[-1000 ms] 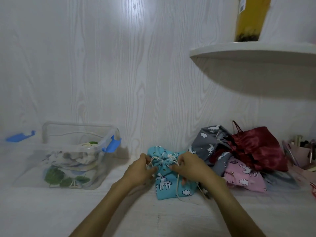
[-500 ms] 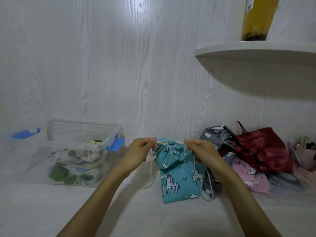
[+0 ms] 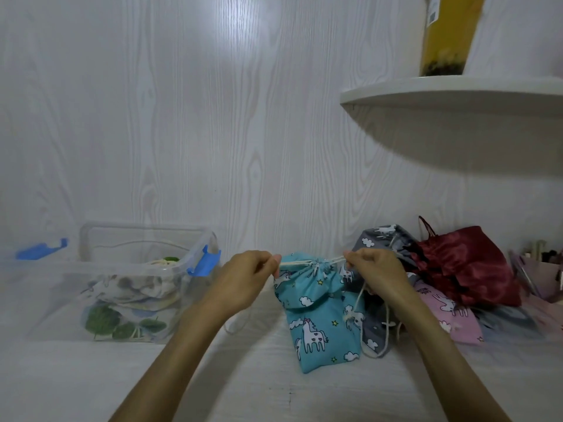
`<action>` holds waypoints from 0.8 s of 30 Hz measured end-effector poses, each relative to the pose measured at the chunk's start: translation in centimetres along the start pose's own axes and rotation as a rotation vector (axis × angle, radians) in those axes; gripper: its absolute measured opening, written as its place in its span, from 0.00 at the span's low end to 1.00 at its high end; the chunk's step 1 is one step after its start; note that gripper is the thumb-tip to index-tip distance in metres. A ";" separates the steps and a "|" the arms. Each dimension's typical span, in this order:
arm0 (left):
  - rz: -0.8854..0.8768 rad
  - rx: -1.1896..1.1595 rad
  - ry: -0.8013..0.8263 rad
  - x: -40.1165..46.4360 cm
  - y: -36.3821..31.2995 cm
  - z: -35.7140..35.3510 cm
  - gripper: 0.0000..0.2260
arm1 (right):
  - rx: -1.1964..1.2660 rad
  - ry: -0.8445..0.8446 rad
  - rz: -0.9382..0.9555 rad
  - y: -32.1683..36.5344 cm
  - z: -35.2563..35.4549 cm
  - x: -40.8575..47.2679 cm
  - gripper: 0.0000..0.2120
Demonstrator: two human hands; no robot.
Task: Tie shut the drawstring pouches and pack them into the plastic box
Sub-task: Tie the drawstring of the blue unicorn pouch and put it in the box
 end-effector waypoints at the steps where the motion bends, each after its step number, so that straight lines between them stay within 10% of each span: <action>1: -0.016 -0.005 0.055 0.0 -0.5 0.1 0.17 | -0.022 -0.058 0.051 0.6 0.3 -0.4 0.11; 7: -0.086 -0.142 0.139 -0.1 -3.6 1.3 0.16 | -0.181 0.335 0.274 3.5 -2.0 -4.1 0.19; 12: -0.084 0.002 0.199 -0.4 -3.3 2.0 0.05 | -0.163 0.184 0.358 3.0 -4.1 -3.2 0.08; 16: 0.063 0.385 0.220 -0.7 -1.6 3.0 0.26 | -0.033 0.131 0.286 2.8 -2.8 -2.9 0.10; 20: 0.059 0.116 0.333 -0.5 -3.3 2.0 0.09 | -0.064 0.106 0.269 2.9 -2.7 -2.8 0.09; 24: 0.034 0.054 0.330 -0.4 -3.4 -0.5 0.15 | -0.058 0.044 0.298 3.4 -2.6 -3.0 0.06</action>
Point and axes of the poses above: each hand's wrist, its own x-axis towards the middle knuckle, its own z-axis out of the back of the hand, y = z × x, the point moved 3 cm from there along x, towards the middle knuckle, and after that the axes turned 12 degrees about -z, right-handed, at the moved point
